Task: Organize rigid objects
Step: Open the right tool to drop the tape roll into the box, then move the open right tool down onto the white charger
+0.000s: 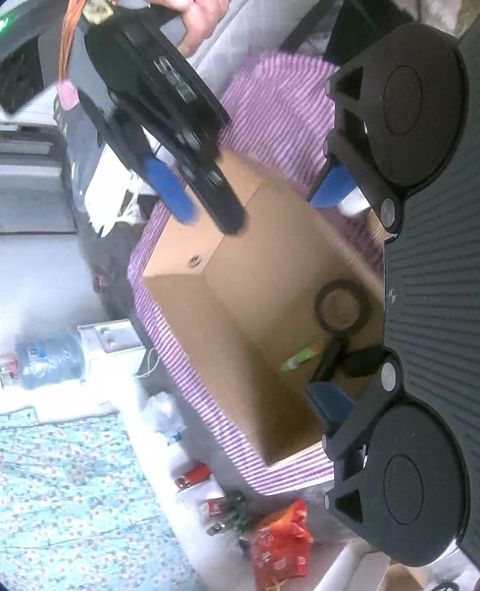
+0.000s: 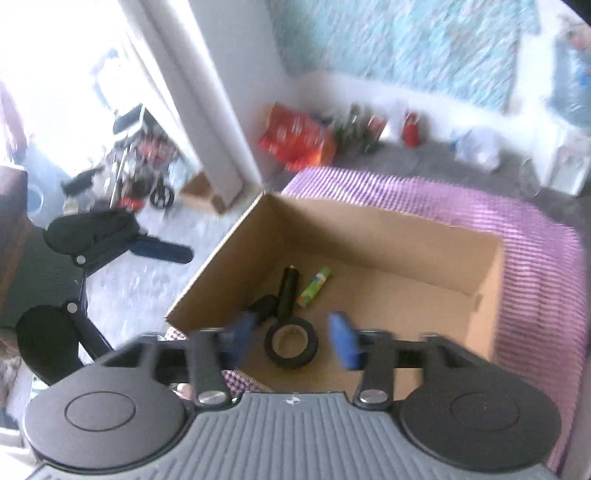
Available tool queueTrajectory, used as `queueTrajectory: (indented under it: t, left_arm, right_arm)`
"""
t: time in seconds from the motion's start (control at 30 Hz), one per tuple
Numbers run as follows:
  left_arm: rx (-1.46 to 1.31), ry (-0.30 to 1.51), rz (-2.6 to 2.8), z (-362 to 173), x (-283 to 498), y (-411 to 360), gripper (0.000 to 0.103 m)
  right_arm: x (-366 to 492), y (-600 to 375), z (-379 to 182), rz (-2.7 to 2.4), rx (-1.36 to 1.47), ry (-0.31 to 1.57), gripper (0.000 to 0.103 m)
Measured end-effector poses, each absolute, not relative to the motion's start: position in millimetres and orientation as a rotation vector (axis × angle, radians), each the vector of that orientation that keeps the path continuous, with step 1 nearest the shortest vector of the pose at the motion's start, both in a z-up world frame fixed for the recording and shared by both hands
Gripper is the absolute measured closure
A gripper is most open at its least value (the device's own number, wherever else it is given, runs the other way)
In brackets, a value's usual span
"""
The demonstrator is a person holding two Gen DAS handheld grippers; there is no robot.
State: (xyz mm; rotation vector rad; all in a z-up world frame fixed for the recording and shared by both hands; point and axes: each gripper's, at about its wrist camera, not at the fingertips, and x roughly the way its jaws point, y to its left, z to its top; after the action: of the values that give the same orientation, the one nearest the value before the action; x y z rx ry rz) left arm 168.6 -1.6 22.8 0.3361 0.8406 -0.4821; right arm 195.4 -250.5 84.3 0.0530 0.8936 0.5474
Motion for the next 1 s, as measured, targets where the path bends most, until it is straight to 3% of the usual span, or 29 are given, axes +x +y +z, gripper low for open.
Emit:
queueTrajectory:
  t: [0.07,0.17,0.63,1.0]
  left_arm:
    - [0.299,0.878,-0.491,22.0,156.3,-0.6,0.001]
    - [0.295,0.896,-0.488,17.0,135.5,-3.3,0.001]
    - [0.333,0.837,-0.469,2.6,64.5,-1.6,0.001]
    - [0.554,0.695,-0.48,-43.0,49.7,-37.9,0.006]
  right_arm:
    - [169.3,-257.8,89.6,0.506,0.04,0.844,0.025]
    - [133.5,-260.2,90.2,0.434,0.006,0.795,0.0]
    - [51.8,-246.4,74.7,0.405,-0.184,0.672,0.0]
    - [41.6,-240.6,26.7,0.533,-0.192,0.774,0.0]
